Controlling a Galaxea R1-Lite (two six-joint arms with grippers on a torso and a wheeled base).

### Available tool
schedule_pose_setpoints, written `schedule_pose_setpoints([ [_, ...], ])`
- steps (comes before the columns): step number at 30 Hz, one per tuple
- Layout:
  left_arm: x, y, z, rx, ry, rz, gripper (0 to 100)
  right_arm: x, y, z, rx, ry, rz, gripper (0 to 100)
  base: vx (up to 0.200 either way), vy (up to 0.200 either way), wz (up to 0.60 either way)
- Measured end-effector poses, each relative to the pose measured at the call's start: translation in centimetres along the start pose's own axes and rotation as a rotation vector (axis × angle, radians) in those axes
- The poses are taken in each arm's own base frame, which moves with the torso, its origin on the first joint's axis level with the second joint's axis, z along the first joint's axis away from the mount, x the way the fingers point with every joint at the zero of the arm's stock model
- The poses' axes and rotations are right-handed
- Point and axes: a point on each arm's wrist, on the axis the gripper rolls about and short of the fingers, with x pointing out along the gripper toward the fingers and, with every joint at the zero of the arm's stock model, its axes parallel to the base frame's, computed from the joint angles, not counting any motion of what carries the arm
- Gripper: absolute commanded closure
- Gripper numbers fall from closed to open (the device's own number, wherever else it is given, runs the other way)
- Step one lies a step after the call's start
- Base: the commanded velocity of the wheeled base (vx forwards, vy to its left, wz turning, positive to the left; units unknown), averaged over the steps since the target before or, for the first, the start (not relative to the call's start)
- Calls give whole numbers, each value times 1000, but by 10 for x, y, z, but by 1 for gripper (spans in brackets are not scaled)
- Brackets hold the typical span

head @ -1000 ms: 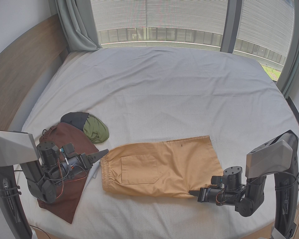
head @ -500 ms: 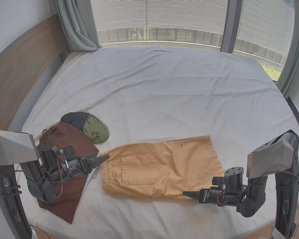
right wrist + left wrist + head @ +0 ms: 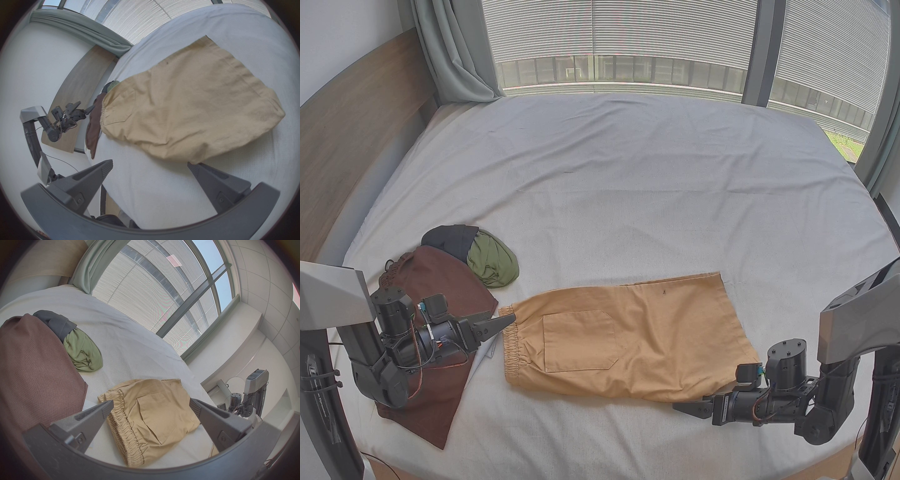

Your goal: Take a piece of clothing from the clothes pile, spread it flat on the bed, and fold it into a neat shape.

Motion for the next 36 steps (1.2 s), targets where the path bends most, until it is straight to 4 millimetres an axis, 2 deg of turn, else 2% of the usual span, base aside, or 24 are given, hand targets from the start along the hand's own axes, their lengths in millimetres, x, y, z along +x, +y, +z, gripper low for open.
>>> schedule_pose_setpoints([
  [10,0,-1,-1,0,9,-13,0,-18,20,1,-42,-20,51,0,0,0,0],
  [16,-3,-1,-4,34,26,-35,0,-20,26,15,-68,-98,89,0,0,0,0],
  [27,-3,-3,-7,34,37,-40,0,-18,22,35,-79,-193,104,0,0,0,0],
  [36,-4,-3,-12,23,54,-38,0,-16,18,40,-76,-217,100,0,0,0,0],
])
